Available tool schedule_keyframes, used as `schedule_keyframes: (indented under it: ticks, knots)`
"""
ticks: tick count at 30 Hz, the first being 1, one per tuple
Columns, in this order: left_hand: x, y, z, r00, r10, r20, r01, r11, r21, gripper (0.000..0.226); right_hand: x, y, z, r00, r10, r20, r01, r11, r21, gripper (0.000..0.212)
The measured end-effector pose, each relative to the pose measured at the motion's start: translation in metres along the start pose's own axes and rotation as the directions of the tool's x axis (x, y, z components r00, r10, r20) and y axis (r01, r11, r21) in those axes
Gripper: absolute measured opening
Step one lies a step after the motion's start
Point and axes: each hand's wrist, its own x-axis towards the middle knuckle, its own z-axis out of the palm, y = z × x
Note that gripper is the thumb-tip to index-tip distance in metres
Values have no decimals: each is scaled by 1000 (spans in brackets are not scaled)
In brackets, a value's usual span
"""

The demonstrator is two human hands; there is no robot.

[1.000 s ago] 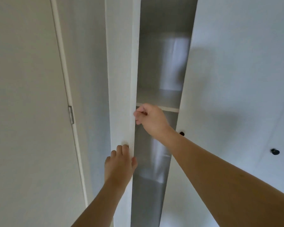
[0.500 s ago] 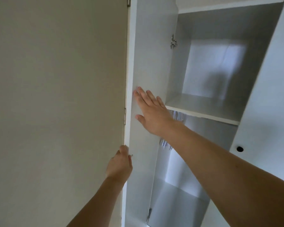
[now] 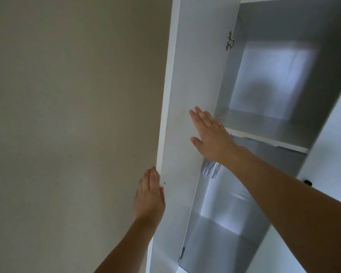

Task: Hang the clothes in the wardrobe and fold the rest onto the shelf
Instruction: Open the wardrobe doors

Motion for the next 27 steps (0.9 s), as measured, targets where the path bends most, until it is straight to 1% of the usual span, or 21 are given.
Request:
schedule_keyframes:
  ticks: [2,4,6,8,10,11,13,15,17,22,25,27]
  knots:
    - [-12,18,10,987,99,-124,-98,995,14,59,-16,30,-7,996,84,4,-84,996,-15,76]
    - [-18,45,15,964,229,-137,-231,973,2,60,-34,63,-15,984,176,-13,-176,983,-56,76]
    - [-17,83,24,937,340,-83,-342,940,-10,57,-58,98,-28,965,260,-46,-264,959,-109,76]
    - [-10,118,34,926,376,-11,-376,927,0,56,-81,128,-42,941,334,-53,-339,931,-138,79]
    - [-2,155,50,905,424,32,-424,906,2,55,-107,157,-55,909,410,-71,-416,893,-172,80]
    - [1,172,58,881,469,57,-470,882,17,55,-119,171,-60,895,437,-88,-446,875,-188,80]
    - [6,202,74,805,580,122,-589,806,55,55,-140,196,-68,877,465,-123,-481,851,-212,80]
    - [10,230,91,732,661,166,-678,730,86,54,-158,217,-73,860,488,-151,-511,824,-246,80]
    - [11,255,107,702,679,215,-705,706,73,52,-171,236,-74,841,519,-155,-541,799,-262,80]
    - [25,306,158,662,653,368,-687,725,-50,53,-173,284,-70,770,614,-173,-638,742,-204,82]
    - [46,333,188,607,628,488,-645,747,-159,51,-158,306,-59,716,672,-187,-696,707,-127,84]
    - [62,349,207,608,596,524,-559,790,-250,53,-145,318,-50,680,708,-192,-730,679,-80,86]
